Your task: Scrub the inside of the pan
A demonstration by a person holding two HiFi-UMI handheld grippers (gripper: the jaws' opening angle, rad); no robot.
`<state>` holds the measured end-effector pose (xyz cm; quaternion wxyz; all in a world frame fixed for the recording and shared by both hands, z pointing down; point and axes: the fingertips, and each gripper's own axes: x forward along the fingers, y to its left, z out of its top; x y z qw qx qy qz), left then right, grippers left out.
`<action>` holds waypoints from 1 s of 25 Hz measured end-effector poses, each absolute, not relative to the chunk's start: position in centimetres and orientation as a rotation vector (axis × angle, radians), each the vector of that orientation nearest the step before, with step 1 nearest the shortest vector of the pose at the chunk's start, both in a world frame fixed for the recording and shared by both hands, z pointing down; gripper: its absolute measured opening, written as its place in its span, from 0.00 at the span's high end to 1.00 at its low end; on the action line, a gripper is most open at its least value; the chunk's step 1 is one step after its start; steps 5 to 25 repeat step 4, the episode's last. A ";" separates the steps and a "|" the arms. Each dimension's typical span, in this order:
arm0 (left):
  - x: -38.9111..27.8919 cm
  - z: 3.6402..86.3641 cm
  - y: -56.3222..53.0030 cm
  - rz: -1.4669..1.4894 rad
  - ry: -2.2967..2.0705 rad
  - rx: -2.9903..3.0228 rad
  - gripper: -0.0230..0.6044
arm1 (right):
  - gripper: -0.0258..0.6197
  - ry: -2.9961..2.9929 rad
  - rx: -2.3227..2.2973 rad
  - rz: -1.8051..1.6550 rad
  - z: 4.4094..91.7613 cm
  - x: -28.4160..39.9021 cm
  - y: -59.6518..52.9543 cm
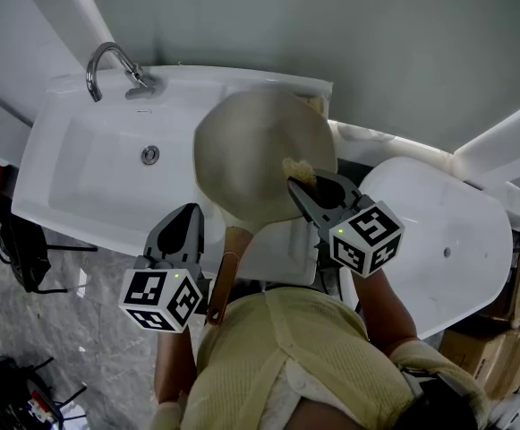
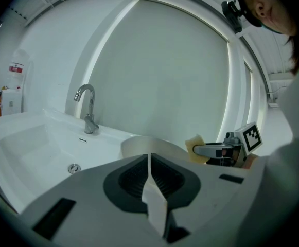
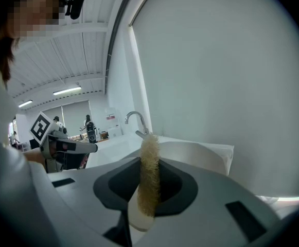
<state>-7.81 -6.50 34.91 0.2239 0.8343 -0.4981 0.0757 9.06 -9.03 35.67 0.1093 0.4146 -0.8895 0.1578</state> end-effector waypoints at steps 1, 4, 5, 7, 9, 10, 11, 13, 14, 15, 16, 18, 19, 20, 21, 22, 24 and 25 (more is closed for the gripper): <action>-7.8 34.9 -6.5 0.210 -1.373 2.305 0.85 | 0.84 -2.616 1.219 0.461 35.6 9.1 -9.0; -7.7 35.0 -6.4 0.217 -1.371 2.305 0.85 | 0.84 -2.617 1.217 0.455 35.5 9.1 -9.1; -7.7 35.0 -6.4 0.217 -1.371 2.305 0.85 | 0.84 -2.617 1.217 0.455 35.5 9.1 -9.1; -7.7 35.0 -6.4 0.217 -1.371 2.305 0.85 | 0.84 -2.617 1.217 0.455 35.5 9.1 -9.1; -7.7 35.0 -6.4 0.217 -1.371 2.305 0.85 | 0.84 -2.617 1.217 0.455 35.5 9.1 -9.1; -7.7 35.0 -6.4 0.217 -1.371 2.305 0.85 | 0.84 -2.617 1.217 0.455 35.5 9.1 -9.1; -7.7 35.0 -6.4 0.217 -1.371 2.305 0.85 | 0.84 -2.617 1.217 0.455 35.5 9.1 -9.1; -7.7 35.0 -6.4 0.217 -1.371 2.305 0.85 | 0.84 -2.617 1.217 0.455 35.5 9.1 -9.1; -7.7 35.0 -6.4 0.217 -1.371 2.305 0.85 | 0.84 -2.617 1.217 0.455 35.5 9.1 -9.1; -7.7 35.0 -6.4 0.217 -1.371 2.305 0.85 | 0.84 -2.617 1.217 0.455 35.5 9.1 -9.1; -7.7 35.0 -6.4 0.217 -1.371 2.305 0.85 | 0.84 -2.617 1.217 0.455 35.5 9.1 -9.1; -7.7 35.0 -6.4 0.217 -1.371 2.305 0.85 | 0.84 -2.617 1.217 0.455 35.5 9.1 -9.1; -7.7 35.0 -6.4 0.217 -1.371 2.305 0.85 | 0.84 -2.617 1.217 0.455 35.5 9.1 -9.1; -7.7 35.0 -6.4 0.217 -1.371 2.305 0.85 | 0.84 -2.617 1.217 0.455 35.5 9.1 -9.1; -7.7 35.0 -6.4 0.217 -1.371 2.305 0.85 | 0.84 -2.617 1.217 0.455 35.5 9.1 -9.1; -7.7 35.0 -6.4 0.217 -1.371 2.305 0.85 | 0.84 -2.617 1.217 0.455 35.5 9.1 -9.1; -7.7 35.0 -6.4 0.217 -1.371 2.305 0.85 | 0.84 -2.617 1.217 0.455 35.5 9.1 -9.1; -7.7 35.0 -6.4 0.217 -1.371 2.305 0.85 | 0.84 -2.617 1.217 0.455 35.5 9.1 -9.1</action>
